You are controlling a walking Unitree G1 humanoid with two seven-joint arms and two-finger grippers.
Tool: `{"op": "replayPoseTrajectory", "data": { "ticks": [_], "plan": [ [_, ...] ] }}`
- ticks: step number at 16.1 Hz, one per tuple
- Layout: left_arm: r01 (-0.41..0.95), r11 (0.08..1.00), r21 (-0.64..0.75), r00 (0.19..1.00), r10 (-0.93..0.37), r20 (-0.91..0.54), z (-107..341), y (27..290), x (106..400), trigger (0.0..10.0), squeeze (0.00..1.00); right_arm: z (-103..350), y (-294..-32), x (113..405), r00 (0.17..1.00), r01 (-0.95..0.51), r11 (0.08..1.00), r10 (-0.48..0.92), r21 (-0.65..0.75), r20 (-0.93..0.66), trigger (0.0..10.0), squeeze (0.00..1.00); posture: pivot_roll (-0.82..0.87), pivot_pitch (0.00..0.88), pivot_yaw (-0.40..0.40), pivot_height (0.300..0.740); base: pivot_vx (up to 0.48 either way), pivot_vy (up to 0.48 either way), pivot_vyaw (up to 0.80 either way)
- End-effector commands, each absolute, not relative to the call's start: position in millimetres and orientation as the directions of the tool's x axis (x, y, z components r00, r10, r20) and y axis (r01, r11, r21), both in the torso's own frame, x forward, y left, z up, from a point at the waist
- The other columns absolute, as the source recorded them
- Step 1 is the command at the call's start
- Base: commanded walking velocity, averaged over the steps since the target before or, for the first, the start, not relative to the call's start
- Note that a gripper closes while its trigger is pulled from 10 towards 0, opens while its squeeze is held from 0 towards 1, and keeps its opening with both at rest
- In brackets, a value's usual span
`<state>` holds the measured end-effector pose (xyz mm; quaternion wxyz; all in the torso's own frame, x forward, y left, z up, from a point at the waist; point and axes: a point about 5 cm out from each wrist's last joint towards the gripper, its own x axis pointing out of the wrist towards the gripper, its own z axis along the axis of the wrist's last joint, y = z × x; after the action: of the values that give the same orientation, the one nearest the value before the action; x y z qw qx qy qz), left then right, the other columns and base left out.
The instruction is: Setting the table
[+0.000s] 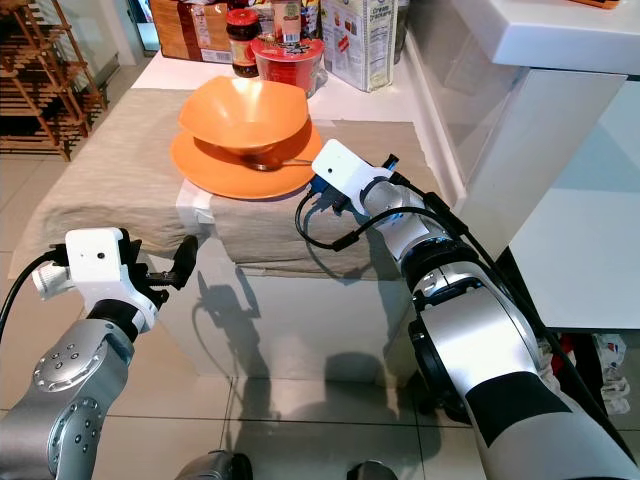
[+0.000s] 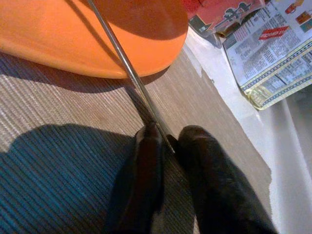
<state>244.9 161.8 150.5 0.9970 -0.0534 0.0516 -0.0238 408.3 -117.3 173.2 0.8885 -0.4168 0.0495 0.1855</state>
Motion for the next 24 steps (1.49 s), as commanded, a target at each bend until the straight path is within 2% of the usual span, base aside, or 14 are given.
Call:
{"op": "replayPoseTrajectory", "data": {
  "ticks": [1, 5, 9, 18, 24],
  "plan": [
    [0.044, 0.993, -0.112, 0.994, -0.055, -0.092, 153.1, 160.7, 245.9, 10.0, 0.0, 157.1, -127.3, 404.2, 0.922, -0.386, 0.618, 0.247, -0.685, -0.297, 0.0, 0.0, 0.1, 0.107, 0.021, 0.731, 0.0, 0.0, 0.0],
    [0.047, 0.993, -0.109, 0.996, -0.055, -0.075, 154.2, 158.6, 249.0, 10.0, 0.0, 174.6, -121.7, 408.9, 0.944, -0.329, 0.703, 0.268, -0.63, -0.194, 0.0, 0.0, 0.1, 0.071, 0.005, 0.731, 0.0, 0.0, 0.0],
    [0.05, 0.991, -0.121, 0.996, -0.059, -0.072, 152.0, 155.9, 249.8, 10.0, 0.0, 184.0, -114.4, 408.5, 0.93, -0.348, 0.714, 0.344, -0.608, -0.129, 0.0, 0.0, 0.07, 0.045, -0.005, 0.731, 0.0, 0.0, 0.0],
    [0.044, 0.985, -0.167, 0.996, -0.057, -0.069, 148.6, 147.3, 251.6, 10.0, 0.0, 149.1, -125.6, 395.9, 0.884, -0.465, 0.673, 0.389, -0.576, -0.259, 0.0, 0.0, 0.05, 0.058, -0.034, 0.731, 0.0, 0.0, 0.0],
    [0.047, 0.976, -0.211, 0.995, -0.064, -0.077, 145.8, 142.5, 255.4, 10.0, 0.0, 111.7, -123.8, 374.0, 0.777, -0.627, 0.58, 0.504, -0.52, -0.376, 0.0, 0.0, 0.03, 0.046, -0.038, 0.731, 0.0, 0.0, 0.0]
  ]
}}
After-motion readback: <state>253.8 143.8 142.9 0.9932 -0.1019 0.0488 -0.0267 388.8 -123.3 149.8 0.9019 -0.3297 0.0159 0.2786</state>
